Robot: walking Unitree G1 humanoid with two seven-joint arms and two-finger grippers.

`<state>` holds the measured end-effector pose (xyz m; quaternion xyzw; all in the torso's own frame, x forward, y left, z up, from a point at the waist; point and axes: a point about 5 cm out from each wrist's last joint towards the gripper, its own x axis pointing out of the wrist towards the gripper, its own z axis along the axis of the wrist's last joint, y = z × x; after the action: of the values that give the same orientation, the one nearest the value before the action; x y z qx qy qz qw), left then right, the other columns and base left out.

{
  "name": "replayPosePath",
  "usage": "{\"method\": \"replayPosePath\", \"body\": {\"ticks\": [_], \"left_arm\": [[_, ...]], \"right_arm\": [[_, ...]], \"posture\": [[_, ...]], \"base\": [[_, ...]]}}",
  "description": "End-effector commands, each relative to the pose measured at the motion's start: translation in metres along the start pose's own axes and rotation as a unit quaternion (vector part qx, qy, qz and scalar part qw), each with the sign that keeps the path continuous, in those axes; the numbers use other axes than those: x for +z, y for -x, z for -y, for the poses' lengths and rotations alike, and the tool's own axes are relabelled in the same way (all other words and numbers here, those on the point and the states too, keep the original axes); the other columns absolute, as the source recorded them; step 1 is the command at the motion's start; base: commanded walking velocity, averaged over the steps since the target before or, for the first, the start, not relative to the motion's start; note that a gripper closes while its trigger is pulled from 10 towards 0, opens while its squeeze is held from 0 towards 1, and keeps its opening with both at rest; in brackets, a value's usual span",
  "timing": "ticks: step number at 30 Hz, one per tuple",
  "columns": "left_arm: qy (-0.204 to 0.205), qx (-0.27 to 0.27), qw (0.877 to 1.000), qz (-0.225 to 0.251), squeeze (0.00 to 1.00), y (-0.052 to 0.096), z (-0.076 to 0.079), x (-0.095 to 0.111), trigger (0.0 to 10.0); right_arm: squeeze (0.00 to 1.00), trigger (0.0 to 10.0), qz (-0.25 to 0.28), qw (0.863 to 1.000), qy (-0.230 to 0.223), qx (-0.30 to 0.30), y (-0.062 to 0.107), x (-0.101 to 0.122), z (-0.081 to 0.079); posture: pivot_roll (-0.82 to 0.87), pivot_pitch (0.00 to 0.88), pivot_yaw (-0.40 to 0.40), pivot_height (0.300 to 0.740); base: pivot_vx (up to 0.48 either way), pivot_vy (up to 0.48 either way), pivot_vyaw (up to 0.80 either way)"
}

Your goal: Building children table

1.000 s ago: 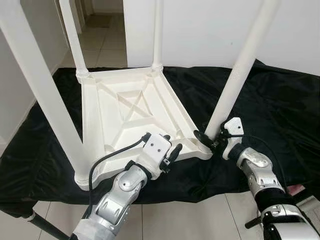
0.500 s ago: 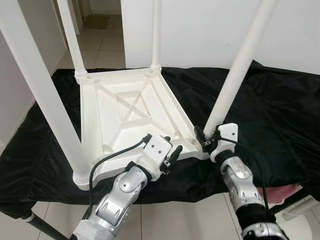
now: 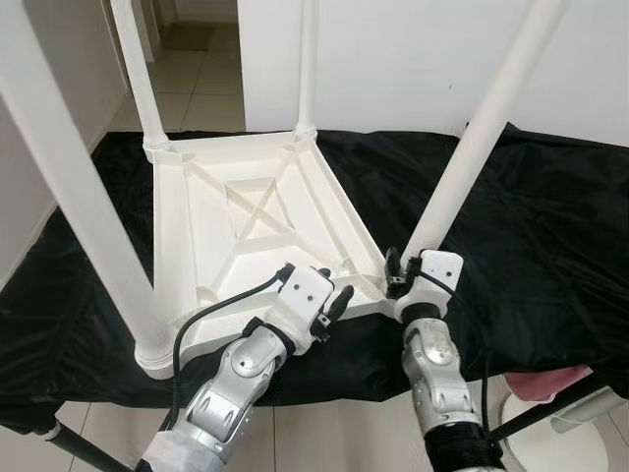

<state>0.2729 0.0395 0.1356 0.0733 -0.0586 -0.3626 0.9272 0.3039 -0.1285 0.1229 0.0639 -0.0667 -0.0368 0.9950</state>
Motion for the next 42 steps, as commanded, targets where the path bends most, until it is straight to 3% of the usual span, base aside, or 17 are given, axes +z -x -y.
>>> {"method": "replayPosePath", "body": {"ticks": [1, 2, 4, 5, 19, 21, 28, 29, 30, 32, 36, 42], "left_arm": [[-0.001, -0.029, 1.000, -0.002, 0.00, -0.001, 0.002, -0.001, 10.0], [-0.001, -0.030, 1.000, -0.002, 0.00, 0.000, 0.002, -0.001, 10.0], [-0.001, -0.031, 1.000, -0.002, 0.00, 0.000, 0.002, -0.001, 10.0], [-0.003, -0.033, 0.999, -0.004, 0.00, 0.001, 0.003, -0.002, 10.0], [-0.006, -0.032, 0.999, 0.000, 0.00, 0.000, 0.006, 0.000, 10.0], [-0.006, -0.030, 1.000, -0.003, 0.00, 0.002, 0.005, 0.000, 10.0], [-0.006, -0.030, 1.000, -0.004, 0.00, 0.001, 0.004, 0.000, 10.0], [-0.007, -0.031, 1.000, -0.004, 0.00, 0.001, 0.004, 0.000, 10.0], [-0.007, -0.031, 1.000, -0.004, 0.00, 0.001, 0.004, 0.000, 10.0], [-0.007, -0.032, 0.999, -0.003, 0.00, 0.001, 0.004, 0.001, 10.0], [-0.008, -0.036, 0.999, -0.003, 0.00, 0.000, 0.005, 0.001, 10.0], [-0.009, -0.039, 0.999, -0.002, 0.00, -0.002, 0.005, 0.002, 10.0]], "right_arm": [[0.00, 10.0, -0.042, 0.999, -0.032, -0.005, 0.008, -0.014, 0.003], [0.24, 10.0, -0.038, 0.999, -0.036, -0.001, 0.009, -0.013, 0.003], [0.24, 10.0, -0.037, 0.999, -0.037, 0.001, 0.009, -0.012, 0.003], [1.00, 10.0, -0.038, 0.999, -0.030, 0.003, 0.010, -0.012, 0.002], [1.00, 10.0, -0.010, 0.996, 0.020, 0.081, 0.015, -0.003, 0.014], [1.00, 10.0, -0.003, 0.991, 0.055, 0.124, 0.016, -0.004, 0.020], [1.00, 10.0, 0.000, 0.980, 0.098, 0.172, 0.009, -0.007, 0.029], [0.86, 10.0, 0.001, 0.978, 0.097, 0.183, 0.008, -0.006, 0.030], [0.86, 10.0, 0.001, 0.978, 0.097, 0.183, 0.008, -0.006, 0.030], [0.00, 10.0, 0.007, 0.975, 0.101, 0.200, 0.005, -0.003, 0.032], [0.00, 10.0, 0.007, 0.960, 0.123, 0.253, 0.000, 0.001, 0.034], [0.00, 10.0, 0.000, 0.948, 0.123, 0.293, -0.007, 0.003, 0.035]], "posture": [[-0.01, 0.000, -0.005, 0.740], [-0.01, 0.000, -0.004, 0.740], [-0.01, 0.000, -0.004, 0.740], [-0.01, 0.000, -0.002, 0.740], [0.01, 0.000, -0.027, 0.740], [0.02, 0.000, -0.019, 0.740], [0.02, 0.000, -0.010, 0.740], [0.02, 0.000, -0.009, 0.740], [0.02, 0.000, -0.009, 0.740], [0.01, 0.000, -0.004, 0.740], [0.01, 0.000, 0.001, 0.740], [0.00, 0.000, 0.004, 0.740]], "base": [[0.000, 0.000, 0.00], [0.000, 0.000, 0.00], [0.000, 0.000, 0.00], [0.000, 0.000, 0.00], [0.000, 0.000, 0.00], [0.000, 0.000, 0.00], [0.000, 0.000, 0.00], [0.000, 0.000, 0.00], [0.000, 0.000, 0.00], [0.000, 0.000, 0.00], [0.000, 0.000, 0.00], [0.000, 0.000, 0.00]]}}
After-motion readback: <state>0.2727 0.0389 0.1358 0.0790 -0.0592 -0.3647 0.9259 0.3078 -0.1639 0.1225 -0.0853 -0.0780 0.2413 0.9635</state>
